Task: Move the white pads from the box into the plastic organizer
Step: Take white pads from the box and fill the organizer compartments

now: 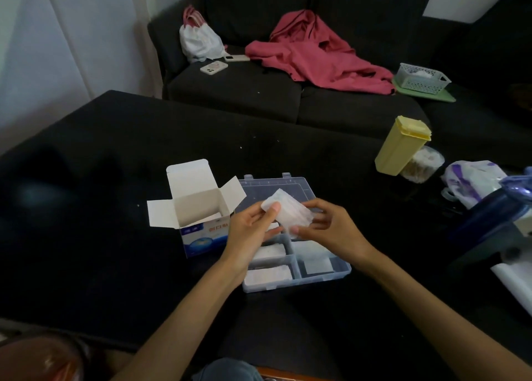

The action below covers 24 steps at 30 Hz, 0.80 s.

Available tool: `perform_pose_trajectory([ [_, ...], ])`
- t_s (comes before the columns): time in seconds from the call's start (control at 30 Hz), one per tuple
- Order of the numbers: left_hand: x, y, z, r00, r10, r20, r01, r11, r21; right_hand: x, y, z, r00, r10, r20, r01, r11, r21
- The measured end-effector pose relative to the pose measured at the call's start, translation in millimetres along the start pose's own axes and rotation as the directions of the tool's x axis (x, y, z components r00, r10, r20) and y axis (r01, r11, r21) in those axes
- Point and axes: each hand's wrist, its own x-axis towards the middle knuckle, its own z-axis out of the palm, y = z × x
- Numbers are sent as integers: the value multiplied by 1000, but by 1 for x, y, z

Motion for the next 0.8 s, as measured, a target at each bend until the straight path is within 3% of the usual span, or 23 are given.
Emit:
perform_pose_trajectory([
  [0.07, 2, -6, -4, 982, 182, 44, -187, 954, 235, -7, 8, -5, 976, -204, -74, 188, 966, -179],
  [0.1, 3, -10, -8, 950, 299, 90, -309, 864, 396, -11, 13, -9, 943, -321, -92, 280, 910, -307],
  [0.17, 6, -17, -18, 836, 495, 238, -510, 539, 671, -16, 23, -18, 855, -513, -80, 396, 744, -538],
  [0.23, 8, -22, -21, 707, 599, 375, -611, 252, 750, -20, 29, -22, 792, -610, -33, 453, 623, -638],
  [0.3, 8, -24, -18, 638, 637, 434, -652, 146, 744, -22, 32, -24, 780, -625, -21, 462, 598, -655],
  [0.37, 10, -24, -13, 639, 621, 453, -658, 136, 741, -21, 32, -24, 823, -567, -30, 428, 655, -623],
  [0.43, 12, -24, -9, 685, 580, 442, -639, 186, 746, -17, 30, -26, 895, -446, -23, 364, 759, -541],
  [0.57, 27, -17, 0, 866, 401, 299, -470, 447, 761, -3, 25, -38, 993, -120, 9, 120, 968, -223],
  [0.67, 49, -14, 10, 940, 268, 211, -333, 587, 738, 14, 24, -43, 998, -9, -64, 2, 994, -105],
  [0.8, 67, -19, 22, 954, 193, 229, -297, 519, 801, 31, 37, -46, 996, 5, -91, -25, 973, -230],
])
